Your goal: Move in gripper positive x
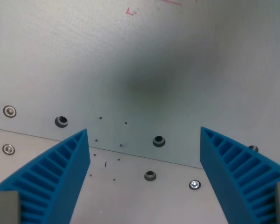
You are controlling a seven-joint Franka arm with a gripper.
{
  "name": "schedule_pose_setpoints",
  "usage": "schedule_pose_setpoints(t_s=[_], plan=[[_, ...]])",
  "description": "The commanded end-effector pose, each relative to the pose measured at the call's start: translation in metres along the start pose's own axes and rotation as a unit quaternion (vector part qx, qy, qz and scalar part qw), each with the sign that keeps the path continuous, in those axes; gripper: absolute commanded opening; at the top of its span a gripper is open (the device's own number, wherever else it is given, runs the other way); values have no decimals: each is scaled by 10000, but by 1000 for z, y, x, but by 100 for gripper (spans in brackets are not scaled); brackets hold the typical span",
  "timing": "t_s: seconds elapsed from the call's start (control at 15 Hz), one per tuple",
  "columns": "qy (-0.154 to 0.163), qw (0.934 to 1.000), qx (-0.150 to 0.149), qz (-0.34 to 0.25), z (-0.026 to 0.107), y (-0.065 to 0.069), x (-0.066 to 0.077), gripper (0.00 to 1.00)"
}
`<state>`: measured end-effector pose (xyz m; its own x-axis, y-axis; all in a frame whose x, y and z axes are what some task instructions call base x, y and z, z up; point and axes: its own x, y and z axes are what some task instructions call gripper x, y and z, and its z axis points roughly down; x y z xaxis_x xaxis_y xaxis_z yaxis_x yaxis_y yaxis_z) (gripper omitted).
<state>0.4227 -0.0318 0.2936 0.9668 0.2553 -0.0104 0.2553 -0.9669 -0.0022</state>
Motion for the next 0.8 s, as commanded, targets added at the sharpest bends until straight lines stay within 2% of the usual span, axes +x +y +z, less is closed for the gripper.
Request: schedule_pose_setpoints(t_s=[0.07,0.8], plan=[[16,10000,-6,-1,-1,0,5,100],[16,10000,-6,-1,-1,0,60,100]])
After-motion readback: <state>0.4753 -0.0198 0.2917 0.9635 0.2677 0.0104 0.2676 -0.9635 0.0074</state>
